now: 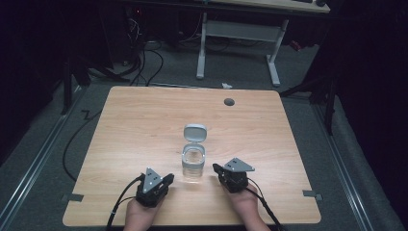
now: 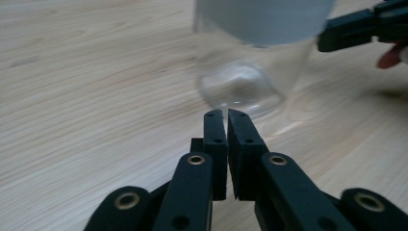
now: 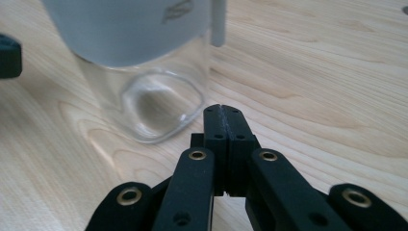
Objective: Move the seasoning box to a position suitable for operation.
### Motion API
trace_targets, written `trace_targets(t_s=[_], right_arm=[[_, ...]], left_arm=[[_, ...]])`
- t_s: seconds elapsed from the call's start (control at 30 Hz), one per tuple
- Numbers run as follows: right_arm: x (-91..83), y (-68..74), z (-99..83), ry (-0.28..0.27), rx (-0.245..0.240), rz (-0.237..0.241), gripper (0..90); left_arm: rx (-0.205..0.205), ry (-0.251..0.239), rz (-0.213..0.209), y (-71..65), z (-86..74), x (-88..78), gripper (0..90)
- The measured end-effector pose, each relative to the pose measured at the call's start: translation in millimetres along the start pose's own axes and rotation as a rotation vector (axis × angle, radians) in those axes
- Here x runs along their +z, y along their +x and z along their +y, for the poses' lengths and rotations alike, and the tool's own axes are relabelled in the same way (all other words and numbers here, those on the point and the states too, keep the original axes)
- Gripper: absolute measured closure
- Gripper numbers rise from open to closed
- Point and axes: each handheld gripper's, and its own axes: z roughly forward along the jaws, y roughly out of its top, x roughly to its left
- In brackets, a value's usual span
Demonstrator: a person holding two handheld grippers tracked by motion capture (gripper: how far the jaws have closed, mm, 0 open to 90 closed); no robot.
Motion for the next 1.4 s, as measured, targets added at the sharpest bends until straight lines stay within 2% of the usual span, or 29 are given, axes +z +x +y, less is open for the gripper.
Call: trace_targets(t_s=[0.27, 0.4, 0.47, 0.5, 0.67, 0.83, 1.07, 1.13, 1.4], right_arm=[[-2.0, -12.8, 6.8, -0.03, 0.04, -0.015, 90.0], [3.1, -19.1, 17.1, -0.038, 0.064, -0.023, 90.0], [6.9, -22.9, 28.8, -0.057, 0.08, -0.034, 90.0], [6.9, -22.9, 28.8, -0.057, 0.08, -0.034, 90.0], [12.3, -27.8, 52.2, -0.09, 0.074, -0.058, 90.0], [14.3, -29.3, 64.4, -0.107, 0.068, -0.064, 90.0], [18.8, -30.6, 75.3, -0.122, 0.06, -0.056, 90.0], [23.1, -32.5, 78.9, -0.126, 0.076, -0.054, 90.0], [29.0, -32.1, 91.4, -0.144, 0.073, -0.046, 90.0]], left_arm=[[0.001, 0.023, -0.033, -20.0, -9.4, 16.9, 90.0], [-0.004, 0.033, -0.031, -24.4, -12.8, 25.6, 90.0], [-0.014, 0.037, -0.034, -27.1, -13.6, 30.6, 90.0], [-0.014, 0.037, -0.034, -27.1, -13.6, 30.6, 90.0], [-0.011, 0.045, -0.042, -29.8, -13.7, 38.3, 90.0], [-0.003, 0.05, -0.044, -31.0, -14.9, 40.9, 90.0], [-0.004, 0.048, -0.045, -31.0, -14.2, 40.7, 90.0], [-0.003, 0.047, -0.042, -31.0, -15.4, 41.4, 90.0], [-0.012, 0.047, -0.042, -31.1, -15.5, 41.3, 90.0]])
